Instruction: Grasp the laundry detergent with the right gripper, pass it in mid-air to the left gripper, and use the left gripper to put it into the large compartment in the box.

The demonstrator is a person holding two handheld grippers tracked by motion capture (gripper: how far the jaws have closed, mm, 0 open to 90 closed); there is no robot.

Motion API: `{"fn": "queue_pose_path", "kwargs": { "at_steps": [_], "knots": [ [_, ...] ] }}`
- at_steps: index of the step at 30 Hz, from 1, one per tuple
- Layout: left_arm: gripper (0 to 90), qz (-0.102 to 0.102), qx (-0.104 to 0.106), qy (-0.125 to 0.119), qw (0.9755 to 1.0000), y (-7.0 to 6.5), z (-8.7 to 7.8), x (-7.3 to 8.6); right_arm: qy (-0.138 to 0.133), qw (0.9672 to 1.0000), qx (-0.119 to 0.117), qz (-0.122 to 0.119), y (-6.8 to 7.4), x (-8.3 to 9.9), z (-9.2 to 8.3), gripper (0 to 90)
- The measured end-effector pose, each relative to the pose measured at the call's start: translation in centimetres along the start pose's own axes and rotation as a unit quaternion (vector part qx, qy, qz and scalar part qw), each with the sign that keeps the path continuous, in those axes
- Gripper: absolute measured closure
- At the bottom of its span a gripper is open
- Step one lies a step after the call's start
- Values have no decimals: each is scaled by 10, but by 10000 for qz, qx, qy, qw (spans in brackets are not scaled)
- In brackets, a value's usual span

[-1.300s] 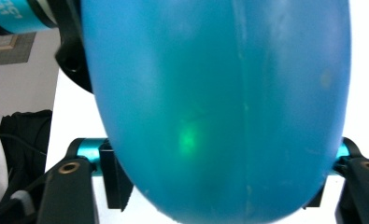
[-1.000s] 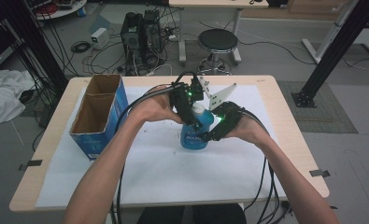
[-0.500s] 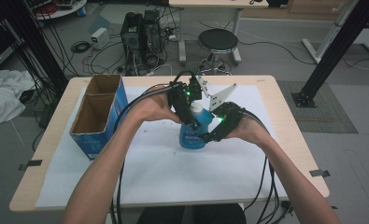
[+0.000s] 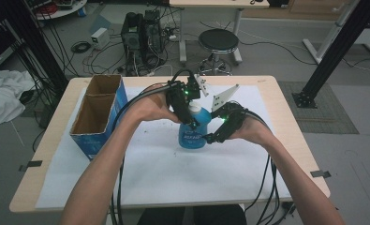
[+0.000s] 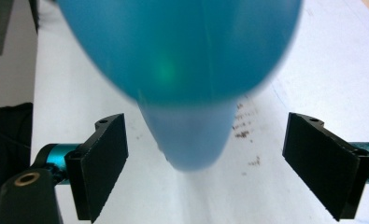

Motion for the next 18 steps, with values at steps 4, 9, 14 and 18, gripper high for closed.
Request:
{"fn": "queue_pose_path", "kwargs": {
  "at_steps": [4,9,14,18],
  "knots": [
    [379,-113,-32,19,9999,1,-5,3,289,9995,84,59,-2,8,-5,133],
    [379,-173,-157,124,9996,5,-18,7,733,9966,371,-81,-9,18,-17,133],
    [379,-347,-342,238,9985,11,-40,12,1307,9899,500,-225,-17,33,-27,133],
    [379,-614,-493,279,9965,15,-62,16,1763,9828,541,-110,-21,49,-34,133]
  ]
}}
Point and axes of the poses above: each handheld gripper's, and its own axes: z roughly forward along the jaws, x roughly out of its underside, y roughly to its left, the point moved 7 cm from there along z, roughly forward along the jaws, and after that the axes turned 7 degrees about -z, right-handed, at the moved point
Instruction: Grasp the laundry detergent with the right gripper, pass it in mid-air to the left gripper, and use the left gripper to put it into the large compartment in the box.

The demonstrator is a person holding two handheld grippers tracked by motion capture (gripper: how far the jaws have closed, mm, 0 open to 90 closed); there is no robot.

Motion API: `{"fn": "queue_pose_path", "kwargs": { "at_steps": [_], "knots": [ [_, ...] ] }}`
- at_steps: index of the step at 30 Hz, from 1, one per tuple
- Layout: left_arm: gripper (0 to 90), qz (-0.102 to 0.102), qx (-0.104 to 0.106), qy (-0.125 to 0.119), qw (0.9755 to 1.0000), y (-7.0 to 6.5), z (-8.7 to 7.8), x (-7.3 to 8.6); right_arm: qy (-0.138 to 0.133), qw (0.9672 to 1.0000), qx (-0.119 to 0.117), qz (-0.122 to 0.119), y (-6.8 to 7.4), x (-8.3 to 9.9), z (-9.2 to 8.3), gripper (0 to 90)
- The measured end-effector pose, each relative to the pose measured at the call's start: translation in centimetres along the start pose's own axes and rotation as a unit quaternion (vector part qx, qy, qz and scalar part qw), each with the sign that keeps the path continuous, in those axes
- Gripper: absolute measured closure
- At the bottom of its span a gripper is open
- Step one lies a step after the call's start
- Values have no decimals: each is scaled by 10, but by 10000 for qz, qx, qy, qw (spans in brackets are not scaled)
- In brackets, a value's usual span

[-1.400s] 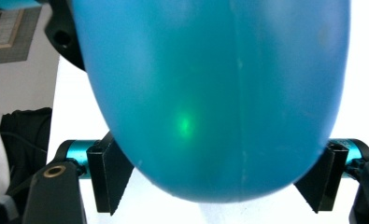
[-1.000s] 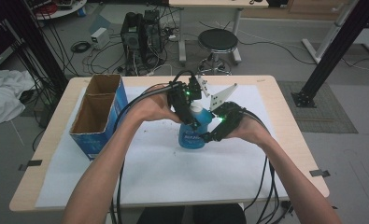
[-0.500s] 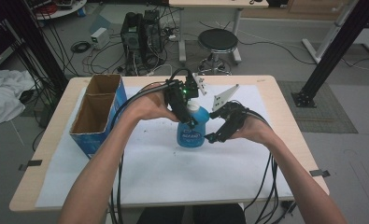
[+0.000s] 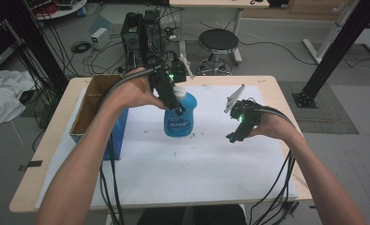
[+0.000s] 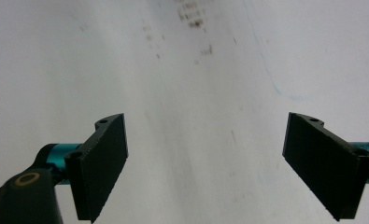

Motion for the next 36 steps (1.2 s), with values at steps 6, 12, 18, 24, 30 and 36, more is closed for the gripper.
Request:
{"fn": "queue_pose_path", "kwargs": {
  "at_steps": [6,12,18,24,30,36],
  "knots": [
    [380,-432,-246,-11,9988,15,-40,6,143,9997,123,133,-6,17,-4,133],
    [380,-907,-447,-11,9949,32,-84,23,192,9993,180,261,-9,25,-9,133],
    [381,-1513,-665,-18,9862,48,-113,50,199,9992,236,270,-13,30,-10,133],
    [381,-1866,-839,261,9785,66,-128,84,260,9989,270,298,-14,32,-9,133],
    [381,-2292,-978,200,9683,75,-136,112,260,9988,291,298,-15,33,-8,133],
    [382,-2844,-1123,18,9521,82,-143,129,326,9984,307,336,-16,36,-4,133]
  ]
}}
Point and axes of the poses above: each handheld gripper's, and its own axes: z roughly forward along the jaws, x roughly out of its underside, y roughly to its left, the point moved 7 cm from there along z, roughly forward along the jaws, and after that the axes turned 7 degrees about -z, right-handed, at the moved point
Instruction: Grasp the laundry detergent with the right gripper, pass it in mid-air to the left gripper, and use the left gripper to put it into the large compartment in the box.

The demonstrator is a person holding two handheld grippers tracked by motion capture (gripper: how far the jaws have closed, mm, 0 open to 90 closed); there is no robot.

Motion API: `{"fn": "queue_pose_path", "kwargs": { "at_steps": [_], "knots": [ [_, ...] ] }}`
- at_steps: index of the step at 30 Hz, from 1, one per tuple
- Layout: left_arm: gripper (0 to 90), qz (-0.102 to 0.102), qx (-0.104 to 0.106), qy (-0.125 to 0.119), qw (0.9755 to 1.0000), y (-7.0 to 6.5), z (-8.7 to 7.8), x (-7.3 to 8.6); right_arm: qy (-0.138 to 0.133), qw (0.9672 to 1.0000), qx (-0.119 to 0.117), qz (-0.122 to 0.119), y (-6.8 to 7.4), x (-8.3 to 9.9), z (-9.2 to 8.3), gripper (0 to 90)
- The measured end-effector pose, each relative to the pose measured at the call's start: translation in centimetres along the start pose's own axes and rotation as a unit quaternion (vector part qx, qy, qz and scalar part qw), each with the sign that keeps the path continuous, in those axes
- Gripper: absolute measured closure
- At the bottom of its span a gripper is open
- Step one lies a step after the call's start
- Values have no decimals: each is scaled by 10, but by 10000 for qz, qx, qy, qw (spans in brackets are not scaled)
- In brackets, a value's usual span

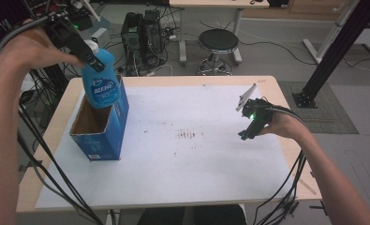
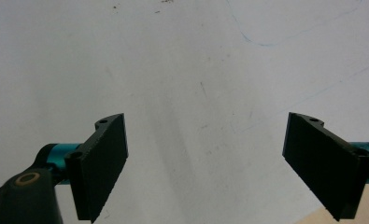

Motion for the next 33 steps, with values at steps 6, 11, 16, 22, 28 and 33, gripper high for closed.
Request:
{"fn": "queue_pose_path", "kwargs": {
  "at_steps": [6,11,16,22,28,33],
  "knots": [
    [381,-602,-167,-102,9980,13,4,7,61,10000,19,-62,0,-3,3,133],
    [381,-755,-208,47,9969,22,11,16,63,9999,62,-83,1,-3,5,133],
    [382,-972,-163,88,9951,27,27,23,132,9998,23,-109,2,-2,6,133],
    [381,-1105,-178,143,9936,30,44,31,152,9998,14,-107,5,-1,10,133],
    [381,-1020,-93,276,9944,31,65,41,200,9997,-7,-147,6,-1,14,133],
    [381,-1003,-26,352,9943,29,81,46,295,9995,-26,-127,9,-1,17,133]
  ]
}}
Point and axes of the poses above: each handheld gripper's, and its own axes: z roughly forward along the jaws, x roughly out of its underside, y roughly to its left, the point moved 7 cm from there along z, roughly forward along the jaws, and after that the axes turned 7 degrees about -z, right-handed, at the moved point
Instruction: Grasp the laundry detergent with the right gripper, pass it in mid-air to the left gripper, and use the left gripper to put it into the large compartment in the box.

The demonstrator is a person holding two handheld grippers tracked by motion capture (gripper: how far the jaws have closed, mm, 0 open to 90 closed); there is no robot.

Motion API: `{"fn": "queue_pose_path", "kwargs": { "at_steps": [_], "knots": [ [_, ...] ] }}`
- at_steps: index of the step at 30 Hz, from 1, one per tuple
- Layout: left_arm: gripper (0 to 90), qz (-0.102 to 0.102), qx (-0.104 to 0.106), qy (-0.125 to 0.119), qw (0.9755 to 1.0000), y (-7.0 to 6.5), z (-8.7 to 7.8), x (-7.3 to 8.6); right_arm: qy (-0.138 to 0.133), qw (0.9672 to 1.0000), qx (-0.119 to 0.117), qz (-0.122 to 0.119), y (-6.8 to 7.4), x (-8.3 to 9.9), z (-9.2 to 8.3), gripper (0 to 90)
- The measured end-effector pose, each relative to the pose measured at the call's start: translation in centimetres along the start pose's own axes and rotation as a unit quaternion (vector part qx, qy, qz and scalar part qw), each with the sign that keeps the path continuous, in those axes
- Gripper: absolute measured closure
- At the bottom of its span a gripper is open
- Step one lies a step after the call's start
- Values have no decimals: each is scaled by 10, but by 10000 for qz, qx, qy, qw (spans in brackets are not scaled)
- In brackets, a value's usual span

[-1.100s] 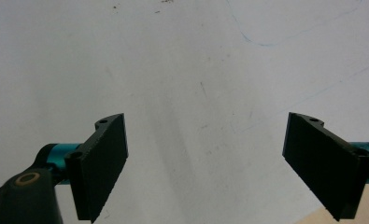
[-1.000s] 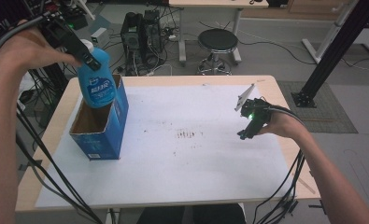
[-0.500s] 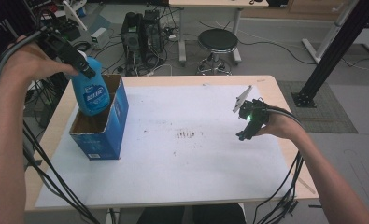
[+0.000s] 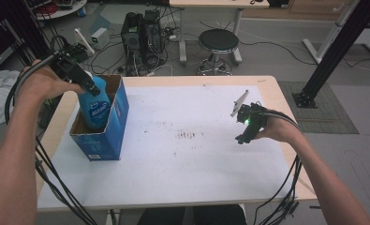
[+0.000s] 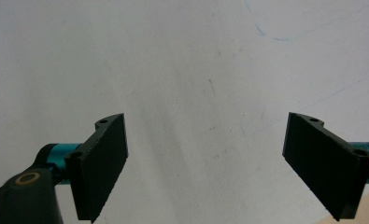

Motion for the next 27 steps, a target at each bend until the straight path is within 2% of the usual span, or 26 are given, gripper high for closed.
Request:
{"fn": "queue_pose_path", "kwargs": {
  "at_steps": [2,4,6,8,11,12,13,14,15,17,19,20,23,27],
  "knots": [
    [381,19,14,-4,10000,-1,6,2,-2,10000,-27,-15,2,0,2,133],
    [381,164,42,45,9998,0,12,6,25,10000,-20,-21,2,0,4,133],
    [381,115,73,23,9999,-1,17,8,32,10000,-42,-40,3,1,6,133],
    [381,282,80,118,9995,0,22,12,71,10000,-11,-25,3,1,7,133],
    [381,291,88,64,9995,0,28,15,35,10000,-9,-43,4,1,6,133],
    [381,351,91,54,9993,0,29,16,45,10000,-3,-29,4,1,6,133],
    [381,289,136,31,9995,-2,32,18,53,10000,5,-26,4,2,5,133],
    [381,394,109,104,9991,0,33,19,34,10000,-17,-26,4,2,5,133],
    [381,325,141,92,9993,-1,35,20,44,10000,10,-12,4,3,5,133],
    [381,442,134,147,9988,0,39,23,33,10000,29,-34,3,3,5,133],
    [381,444,143,114,9988,0,44,25,12,10000,19,-6,5,3,5,133],
    [381,592,132,185,9980,2,46,27,20,10000,25,16,5,3,5,133],
    [381,480,195,145,9986,1,52,30,23,10000,19,-13,6,4,6,133],
    [381,534,212,144,9982,4,59,33,26,10000,20,4,6,3,6,133]
  ]
}}
Point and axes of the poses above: each handheld gripper's, and its own axes: z roughly forward along the jaws, x roughly out of its underside, y roughly to its left, the point moved 7 cm from there along z, roughly forward along the jaws, and after that the axes turned 7 degrees about -z, right-handed, at the moved point
